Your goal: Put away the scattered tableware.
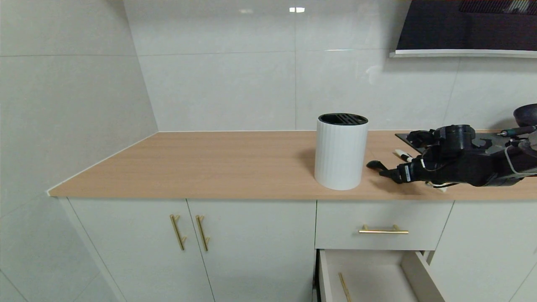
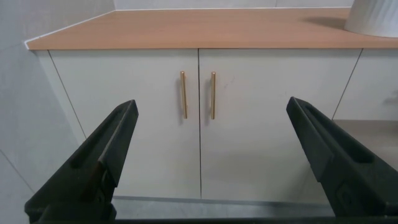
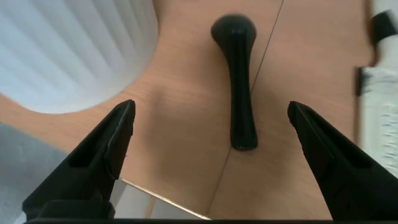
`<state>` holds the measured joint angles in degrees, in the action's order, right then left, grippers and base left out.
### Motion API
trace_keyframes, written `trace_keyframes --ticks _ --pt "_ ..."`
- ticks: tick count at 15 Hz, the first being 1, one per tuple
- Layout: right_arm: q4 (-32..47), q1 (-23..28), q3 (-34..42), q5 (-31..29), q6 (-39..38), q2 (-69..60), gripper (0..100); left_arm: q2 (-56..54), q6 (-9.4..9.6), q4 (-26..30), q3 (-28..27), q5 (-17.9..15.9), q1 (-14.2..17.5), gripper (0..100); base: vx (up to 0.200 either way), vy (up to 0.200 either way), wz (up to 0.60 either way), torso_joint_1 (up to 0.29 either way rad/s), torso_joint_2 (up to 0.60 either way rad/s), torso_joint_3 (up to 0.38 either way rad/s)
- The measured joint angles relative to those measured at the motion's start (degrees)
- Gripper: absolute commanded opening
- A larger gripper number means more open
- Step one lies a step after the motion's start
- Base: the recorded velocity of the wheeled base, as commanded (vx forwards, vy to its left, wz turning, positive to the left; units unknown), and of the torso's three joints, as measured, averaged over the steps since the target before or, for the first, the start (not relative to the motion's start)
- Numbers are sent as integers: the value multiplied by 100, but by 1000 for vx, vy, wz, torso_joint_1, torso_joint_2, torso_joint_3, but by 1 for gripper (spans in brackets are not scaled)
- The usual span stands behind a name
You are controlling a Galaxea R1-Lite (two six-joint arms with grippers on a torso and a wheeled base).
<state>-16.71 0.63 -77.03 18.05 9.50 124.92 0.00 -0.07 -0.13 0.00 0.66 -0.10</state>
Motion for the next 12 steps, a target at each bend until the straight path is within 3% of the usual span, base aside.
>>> trace_keyframes --ticks 12 --pt "-301 85 -670 -139 -83 931 100 0 0 0 0 0 0 100 0 0 0 0 0 0"
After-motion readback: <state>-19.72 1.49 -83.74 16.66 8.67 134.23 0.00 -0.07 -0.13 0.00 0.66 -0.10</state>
